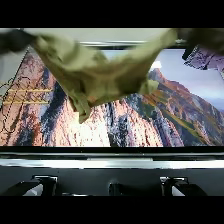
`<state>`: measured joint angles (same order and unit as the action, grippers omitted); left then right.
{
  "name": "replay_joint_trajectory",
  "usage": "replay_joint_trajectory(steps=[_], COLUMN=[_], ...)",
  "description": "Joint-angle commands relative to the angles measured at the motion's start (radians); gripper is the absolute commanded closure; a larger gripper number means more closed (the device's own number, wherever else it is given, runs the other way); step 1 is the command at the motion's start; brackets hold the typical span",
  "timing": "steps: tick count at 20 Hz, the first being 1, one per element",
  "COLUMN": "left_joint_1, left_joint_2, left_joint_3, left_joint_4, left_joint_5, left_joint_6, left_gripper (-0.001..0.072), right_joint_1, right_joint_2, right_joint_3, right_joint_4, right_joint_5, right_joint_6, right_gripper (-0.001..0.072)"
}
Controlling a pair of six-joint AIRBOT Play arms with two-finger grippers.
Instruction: Fold the clothes and pants, and hang the long-sleeved shirts on hangers.
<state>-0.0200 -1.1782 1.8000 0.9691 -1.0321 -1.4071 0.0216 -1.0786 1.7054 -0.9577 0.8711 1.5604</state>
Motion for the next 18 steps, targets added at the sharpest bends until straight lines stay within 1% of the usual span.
replay_joint_trajectory(steps=[1,2,5,7,9,10,11,13,16,18], left_joint_1=[0.000,0.000,0.000,0.000,0.000,0.000,0.000,0.000,0.000,0.000], left_joint_2=[0.129,0.179,0.299,0.360,0.397,0.405,0.405,0.391,0.346,0.278], left_joint_3=[0.180,0.181,0.181,0.181,0.181,0.181,0.181,0.155,0.041,-0.059], left_joint_4=[0.069,0.084,0.159,0.212,0.259,0.283,0.302,0.315,0.307,0.307], left_joint_5=[0.004,0.003,0.000,-0.008,-0.070,-0.128,-0.188,-0.277,-0.296,-0.288], left_joint_6=[-0.040,-0.066,-0.164,-0.220,-0.269,-0.300,-0.325,-0.341,-0.353,-0.345], left_gripper=[0.0691,0.0691,0.0690,0.0690,0.0691,0.0691,0.0691,0.0691,0.0691,0.0690], right_joint_1=[0.000,0.000,0.000,0.000,0.000,0.000,0.000,0.000,0.000,0.000], right_joint_2=[0.052,0.089,0.219,0.281,0.318,0.325,0.323,0.291,0.170,0.045], right_joint_3=[0.302,0.338,0.348,0.348,0.348,0.348,0.348,0.347,0.347,0.347], right_joint_4=[-0.160,-0.176,-0.188,-0.220,-0.275,-0.298,-0.319,-0.330,-0.327,-0.307], right_joint_5=[0.044,0.067,0.127,0.164,0.169,0.168,0.169,0.176,0.257,0.320], right_joint_6=[0.033,0.033,0.039,0.085,0.151,0.175,0.207,0.254,0.333,0.345], right_gripper=[0.0690,0.0690,0.0691,0.0690,0.0690,0.0690,0.0690,0.0690,0.0690,0.0690])
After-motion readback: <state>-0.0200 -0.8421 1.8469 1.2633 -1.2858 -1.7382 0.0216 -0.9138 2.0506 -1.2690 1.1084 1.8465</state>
